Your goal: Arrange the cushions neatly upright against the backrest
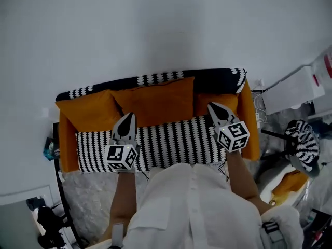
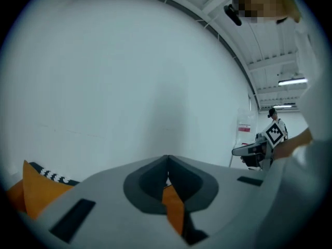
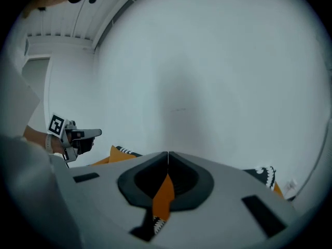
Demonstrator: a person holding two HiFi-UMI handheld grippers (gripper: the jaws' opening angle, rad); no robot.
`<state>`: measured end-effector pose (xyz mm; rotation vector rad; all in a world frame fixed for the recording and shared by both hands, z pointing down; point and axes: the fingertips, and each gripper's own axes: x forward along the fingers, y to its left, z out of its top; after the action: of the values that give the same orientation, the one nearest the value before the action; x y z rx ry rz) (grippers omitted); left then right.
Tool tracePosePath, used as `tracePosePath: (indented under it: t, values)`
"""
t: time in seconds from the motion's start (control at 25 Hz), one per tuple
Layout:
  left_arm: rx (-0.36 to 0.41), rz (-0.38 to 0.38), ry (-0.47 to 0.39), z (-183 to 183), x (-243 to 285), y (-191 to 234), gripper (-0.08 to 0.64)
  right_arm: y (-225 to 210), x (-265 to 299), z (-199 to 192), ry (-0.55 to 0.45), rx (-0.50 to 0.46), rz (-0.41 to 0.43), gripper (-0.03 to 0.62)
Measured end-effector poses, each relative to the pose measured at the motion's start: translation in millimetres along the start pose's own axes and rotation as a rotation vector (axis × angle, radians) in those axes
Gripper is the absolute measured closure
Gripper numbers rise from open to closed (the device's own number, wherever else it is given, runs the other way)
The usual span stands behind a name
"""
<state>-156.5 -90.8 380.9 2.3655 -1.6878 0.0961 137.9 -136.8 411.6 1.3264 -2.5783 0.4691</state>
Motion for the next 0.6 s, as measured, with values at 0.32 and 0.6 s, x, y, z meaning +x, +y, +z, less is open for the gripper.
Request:
tracePosePath:
  t: [0.32, 0.6]
  values:
    - [0.029, -0.097, -0.119, 48.2, -18.5, -55.5, 0.545, 27.4, -59.0, 61.5, -0.224, -0.028, 0.030, 0.584]
    - [0.114, -0.081, -0.161, 73.5, -27.4, -42.0, 0.545, 38.4, -57.4, 100.6, -0.308, -0.070, -0.005, 0.586]
